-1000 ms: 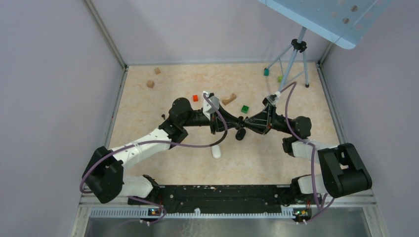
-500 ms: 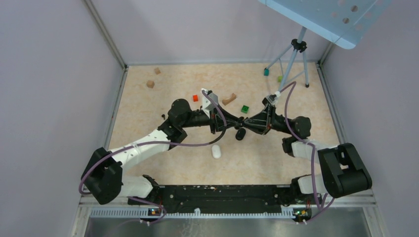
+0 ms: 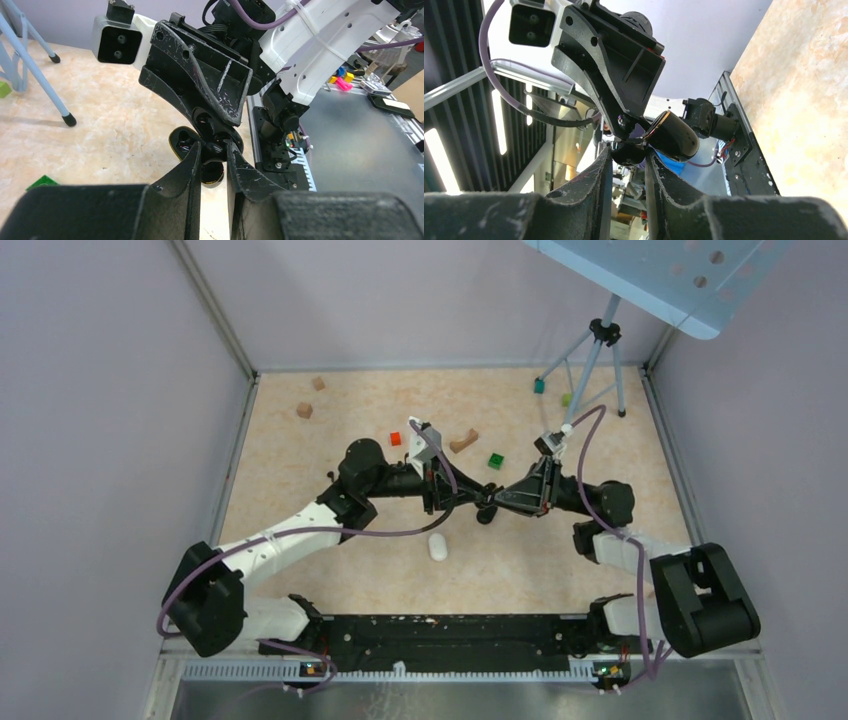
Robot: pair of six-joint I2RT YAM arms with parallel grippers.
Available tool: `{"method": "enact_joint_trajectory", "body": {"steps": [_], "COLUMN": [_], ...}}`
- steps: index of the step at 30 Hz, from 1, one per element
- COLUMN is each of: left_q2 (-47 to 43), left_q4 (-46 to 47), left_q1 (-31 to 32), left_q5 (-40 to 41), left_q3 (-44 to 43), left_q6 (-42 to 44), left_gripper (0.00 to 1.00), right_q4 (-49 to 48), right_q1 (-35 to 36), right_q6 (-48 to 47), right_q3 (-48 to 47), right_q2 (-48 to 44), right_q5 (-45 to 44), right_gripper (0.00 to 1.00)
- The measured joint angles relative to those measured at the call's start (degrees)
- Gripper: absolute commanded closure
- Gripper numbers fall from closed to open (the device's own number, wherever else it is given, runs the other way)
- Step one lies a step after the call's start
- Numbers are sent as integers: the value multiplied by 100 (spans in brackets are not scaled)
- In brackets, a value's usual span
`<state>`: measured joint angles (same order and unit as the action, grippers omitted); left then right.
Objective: Insert the wireless bluetooth earbuds into the charging case
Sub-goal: Insert the right earbud into the right side groove of the charging case.
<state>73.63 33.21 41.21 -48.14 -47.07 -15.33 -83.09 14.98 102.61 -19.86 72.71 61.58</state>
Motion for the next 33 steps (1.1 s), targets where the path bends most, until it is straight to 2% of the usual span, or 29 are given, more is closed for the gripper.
{"method": "enact_joint_trajectory", "body": {"steps": [30, 33], "left_q2": [17, 17], "left_q4": [-267, -385], "left_q1": [-149, -149], "left_q5": [28, 136], "left_q3": [92, 92], "left_q6": [-144, -98], "left_gripper": [100, 100], "right_q4": [-192, -225], "right_q1": [247, 247], "right_q6": [-262, -310], "right_q3": [-87, -87], "right_q2": [691, 804], "right_q5": [-216, -227], "right_gripper": [100, 82]}}
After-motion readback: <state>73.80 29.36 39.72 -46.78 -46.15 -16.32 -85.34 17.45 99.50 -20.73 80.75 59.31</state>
